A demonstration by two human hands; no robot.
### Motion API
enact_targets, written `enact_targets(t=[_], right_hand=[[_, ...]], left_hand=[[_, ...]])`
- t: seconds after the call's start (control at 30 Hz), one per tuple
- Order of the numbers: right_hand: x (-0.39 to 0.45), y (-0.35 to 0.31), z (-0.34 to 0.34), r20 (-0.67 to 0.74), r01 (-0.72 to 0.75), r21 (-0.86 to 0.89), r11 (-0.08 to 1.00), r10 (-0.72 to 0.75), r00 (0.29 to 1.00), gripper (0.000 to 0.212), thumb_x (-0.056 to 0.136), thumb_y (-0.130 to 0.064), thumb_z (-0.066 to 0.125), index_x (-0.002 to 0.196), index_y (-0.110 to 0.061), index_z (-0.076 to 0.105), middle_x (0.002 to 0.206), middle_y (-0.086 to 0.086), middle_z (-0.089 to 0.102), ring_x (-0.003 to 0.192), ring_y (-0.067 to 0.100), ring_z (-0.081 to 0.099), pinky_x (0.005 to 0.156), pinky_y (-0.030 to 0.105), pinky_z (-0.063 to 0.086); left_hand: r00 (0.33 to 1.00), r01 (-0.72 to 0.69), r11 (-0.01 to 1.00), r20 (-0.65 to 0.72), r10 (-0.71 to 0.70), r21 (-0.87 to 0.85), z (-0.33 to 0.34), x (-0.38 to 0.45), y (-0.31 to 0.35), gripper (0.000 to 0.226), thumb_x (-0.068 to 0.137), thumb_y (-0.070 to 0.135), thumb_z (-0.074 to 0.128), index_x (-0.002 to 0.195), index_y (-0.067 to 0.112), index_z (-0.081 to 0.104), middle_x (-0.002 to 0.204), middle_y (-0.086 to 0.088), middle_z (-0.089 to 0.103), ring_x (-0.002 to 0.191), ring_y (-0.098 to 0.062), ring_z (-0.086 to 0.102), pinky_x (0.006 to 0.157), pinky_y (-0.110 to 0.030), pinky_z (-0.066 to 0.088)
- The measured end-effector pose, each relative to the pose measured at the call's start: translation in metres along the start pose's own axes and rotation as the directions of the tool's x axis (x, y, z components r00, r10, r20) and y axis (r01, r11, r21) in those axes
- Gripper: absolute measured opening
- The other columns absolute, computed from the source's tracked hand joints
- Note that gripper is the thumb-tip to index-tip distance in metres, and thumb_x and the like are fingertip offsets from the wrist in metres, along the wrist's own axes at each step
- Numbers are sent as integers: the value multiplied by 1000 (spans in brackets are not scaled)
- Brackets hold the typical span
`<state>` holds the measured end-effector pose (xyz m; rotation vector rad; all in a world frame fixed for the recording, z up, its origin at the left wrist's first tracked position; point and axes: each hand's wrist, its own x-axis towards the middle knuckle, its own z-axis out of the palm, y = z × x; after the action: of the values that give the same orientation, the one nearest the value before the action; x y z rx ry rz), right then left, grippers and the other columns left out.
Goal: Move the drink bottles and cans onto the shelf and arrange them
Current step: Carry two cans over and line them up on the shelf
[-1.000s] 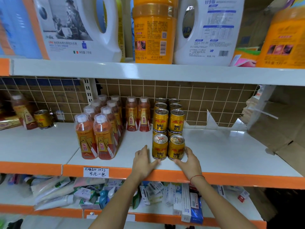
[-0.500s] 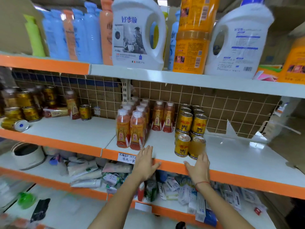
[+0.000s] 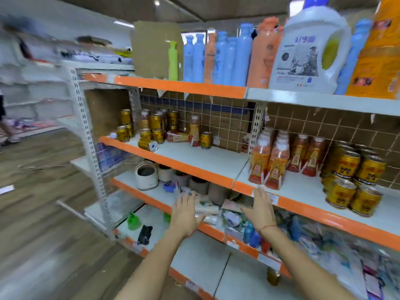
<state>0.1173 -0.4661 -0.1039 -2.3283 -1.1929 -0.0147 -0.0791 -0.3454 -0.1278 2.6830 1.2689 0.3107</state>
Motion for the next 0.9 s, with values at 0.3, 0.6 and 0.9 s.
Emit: enact_targets(t=[0.3, 0.6, 0.9], right_hand=[[22, -112, 43, 41, 210, -13, 978, -210, 977, 69, 88, -35, 61, 142, -6, 29, 150, 11, 27, 138, 26, 24, 113, 30, 18], [93, -162, 82, 90, 272, 28, 962, -273, 958, 72, 87, -36, 63, 144, -10, 28, 153, 9, 26, 140, 25, 23, 116, 33, 20], [194, -188, 105, 116, 302, 28, 953, -304, 946, 72, 86, -33, 64, 143, -9, 29, 150, 9, 30, 137, 26, 27, 113, 32, 24]], left_hand=[[978, 199, 980, -67, -199, -16, -39, -15, -118, 77, 95, 56, 37, 151, 12, 10, 159, -11, 6, 146, -29, 5, 118, -45, 11], [965, 240, 969, -94, -245, -59, -52, 40, -164, 76, 95, 54, 40, 151, 14, 9, 159, -10, 5, 146, -27, 4, 118, -43, 10], [956, 221, 972, -178, -232, -78, -84, 135, -198, 73, 95, 50, 44, 151, 16, 12, 159, -7, 5, 147, -26, 3, 116, -41, 11]])
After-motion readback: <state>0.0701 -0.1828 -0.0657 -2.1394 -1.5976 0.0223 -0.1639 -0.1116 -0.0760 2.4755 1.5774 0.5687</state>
